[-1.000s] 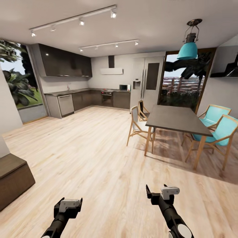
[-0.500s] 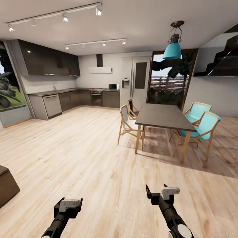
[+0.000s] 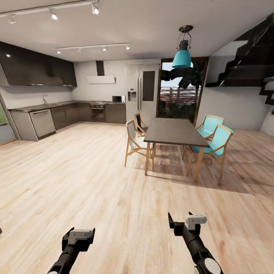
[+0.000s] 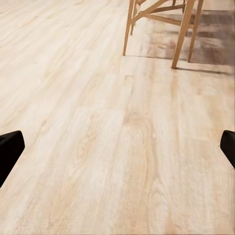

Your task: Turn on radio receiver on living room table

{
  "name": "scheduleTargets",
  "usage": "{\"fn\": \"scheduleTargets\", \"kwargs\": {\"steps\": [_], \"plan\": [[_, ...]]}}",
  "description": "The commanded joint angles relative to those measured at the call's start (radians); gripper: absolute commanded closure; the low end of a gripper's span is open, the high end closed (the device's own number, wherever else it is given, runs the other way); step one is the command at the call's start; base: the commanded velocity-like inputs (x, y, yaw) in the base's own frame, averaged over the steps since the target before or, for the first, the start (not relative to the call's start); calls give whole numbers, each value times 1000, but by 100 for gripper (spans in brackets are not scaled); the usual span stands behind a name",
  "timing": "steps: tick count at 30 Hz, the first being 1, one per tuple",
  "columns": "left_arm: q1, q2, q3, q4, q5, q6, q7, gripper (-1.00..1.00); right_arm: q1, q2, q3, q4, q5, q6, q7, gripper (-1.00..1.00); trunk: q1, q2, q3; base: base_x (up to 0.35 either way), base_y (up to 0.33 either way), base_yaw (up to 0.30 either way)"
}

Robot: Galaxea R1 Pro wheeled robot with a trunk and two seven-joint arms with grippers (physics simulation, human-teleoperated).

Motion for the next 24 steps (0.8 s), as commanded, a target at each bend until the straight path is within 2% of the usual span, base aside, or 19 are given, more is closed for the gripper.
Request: {"fn": "scheduleTargets", "kwargs": {"steps": [1,24], "plan": [[0,0,0,0,0,0,0,-100,0,0,0,0,0,1,0,-100,0,0,0,0,0,-274],[1,0,0,2,0,0,0,-100,0,0,0,0,-1,2,0,-100,0,0,0,0,0,-287]]}}
